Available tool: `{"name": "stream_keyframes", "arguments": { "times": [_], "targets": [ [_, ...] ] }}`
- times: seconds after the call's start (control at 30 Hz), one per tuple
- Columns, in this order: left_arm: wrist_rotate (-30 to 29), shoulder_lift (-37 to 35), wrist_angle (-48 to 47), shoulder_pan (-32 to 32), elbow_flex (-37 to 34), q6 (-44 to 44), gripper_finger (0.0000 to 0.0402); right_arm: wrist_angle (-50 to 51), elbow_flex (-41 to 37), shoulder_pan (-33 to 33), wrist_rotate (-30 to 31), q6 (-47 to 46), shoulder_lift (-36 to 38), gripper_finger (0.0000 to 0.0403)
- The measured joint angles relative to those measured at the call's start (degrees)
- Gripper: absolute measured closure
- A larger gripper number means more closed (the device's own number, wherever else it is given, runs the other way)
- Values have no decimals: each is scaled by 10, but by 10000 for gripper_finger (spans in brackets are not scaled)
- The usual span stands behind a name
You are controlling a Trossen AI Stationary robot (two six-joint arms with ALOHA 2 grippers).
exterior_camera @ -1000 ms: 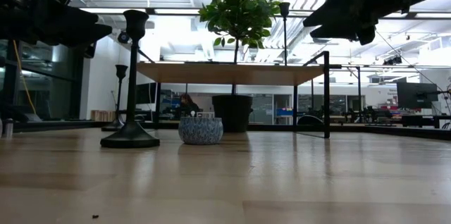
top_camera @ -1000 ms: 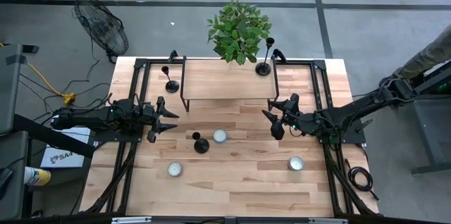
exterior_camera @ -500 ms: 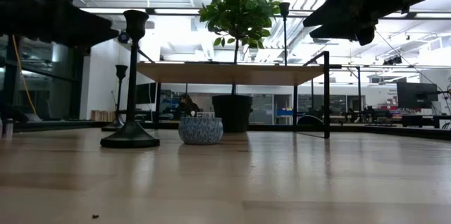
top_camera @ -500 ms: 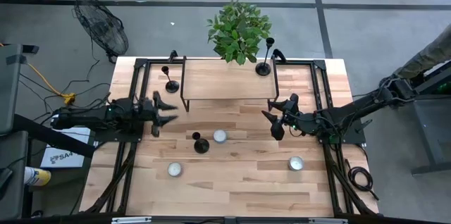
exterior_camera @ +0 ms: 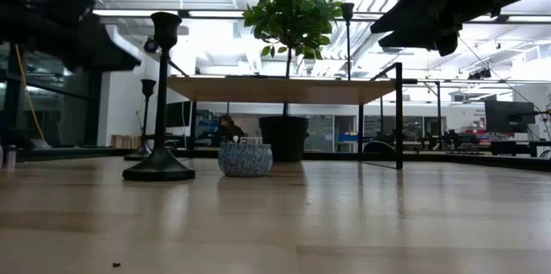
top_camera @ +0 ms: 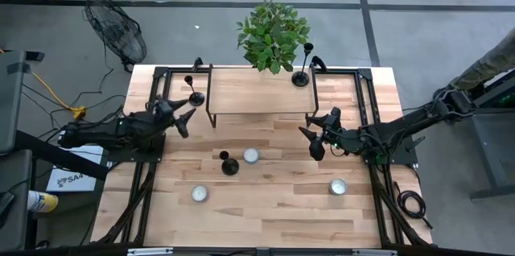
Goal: Pick & Place candle stick holders
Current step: Put the left black candle holder on the shelf
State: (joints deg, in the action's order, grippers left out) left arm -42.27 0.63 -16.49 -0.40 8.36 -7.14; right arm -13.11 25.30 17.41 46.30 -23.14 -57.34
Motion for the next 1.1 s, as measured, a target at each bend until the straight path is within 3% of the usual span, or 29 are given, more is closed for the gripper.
{"name": "stream_keyframes", "arguments": {
  "times": [0.17,0.27,0.8,1.1],
  "targets": [
    [-97,0,-55,0,0,-27,125,0,0,0,0,0,0,190],
    [-129,0,-70,0,0,-33,110,0,0,0,0,0,0,190],
    [-128,50,-25,0,-12,-54,122,0,0,0,2,0,0,190],
    [-184,125,-4,0,-14,-97,122,0,0,0,-1,1,0,190]
  ]
}}
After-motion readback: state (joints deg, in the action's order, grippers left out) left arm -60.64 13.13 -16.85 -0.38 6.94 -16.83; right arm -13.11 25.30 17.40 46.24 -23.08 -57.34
